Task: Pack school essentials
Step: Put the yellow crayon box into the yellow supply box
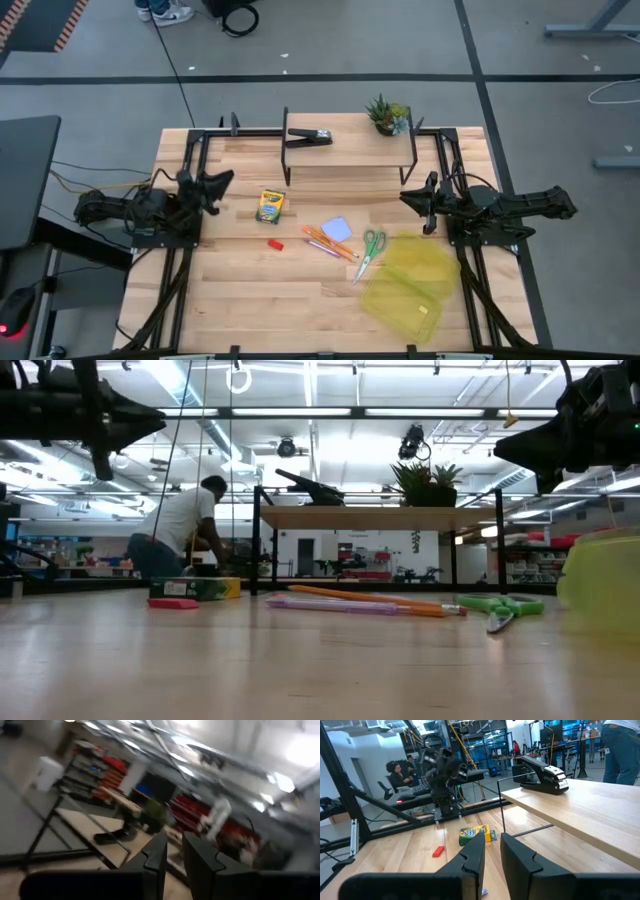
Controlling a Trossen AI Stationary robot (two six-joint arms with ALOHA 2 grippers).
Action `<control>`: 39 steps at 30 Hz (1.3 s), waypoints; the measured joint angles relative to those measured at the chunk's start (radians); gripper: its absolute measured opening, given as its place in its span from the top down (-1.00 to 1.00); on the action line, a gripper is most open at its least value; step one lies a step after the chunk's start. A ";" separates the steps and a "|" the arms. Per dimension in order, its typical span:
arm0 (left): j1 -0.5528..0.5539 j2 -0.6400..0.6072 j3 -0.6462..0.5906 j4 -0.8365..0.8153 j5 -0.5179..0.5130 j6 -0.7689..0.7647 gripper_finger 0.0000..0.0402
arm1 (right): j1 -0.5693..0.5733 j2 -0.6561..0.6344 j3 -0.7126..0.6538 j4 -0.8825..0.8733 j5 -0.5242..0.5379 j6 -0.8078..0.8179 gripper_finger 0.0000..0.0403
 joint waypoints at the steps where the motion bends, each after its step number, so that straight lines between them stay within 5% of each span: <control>1: 0.000 0.001 0.000 0.019 -0.008 -0.057 0.68 | 0.000 0.000 0.000 0.000 0.000 0.000 0.66; 5: 0.000 0.001 0.014 0.067 0.030 -0.291 0.68 | 0.000 0.000 -0.001 0.064 0.000 0.063 0.66; 12: 0.000 0.069 0.090 0.070 0.076 -0.296 0.68 | 0.000 0.000 -0.001 0.125 0.073 0.353 0.66; 27: 0.009 0.486 0.257 0.043 0.097 -0.401 0.41 | 0.000 0.000 0.000 0.246 0.104 0.477 0.66; 33: 0.087 0.673 0.354 0.030 0.283 -0.424 0.44 | 0.000 0.001 0.000 0.233 0.192 0.600 0.68; 39: 0.218 0.912 0.493 -0.090 0.647 -0.465 0.44 | 0.000 0.033 0.000 0.233 0.189 0.609 0.72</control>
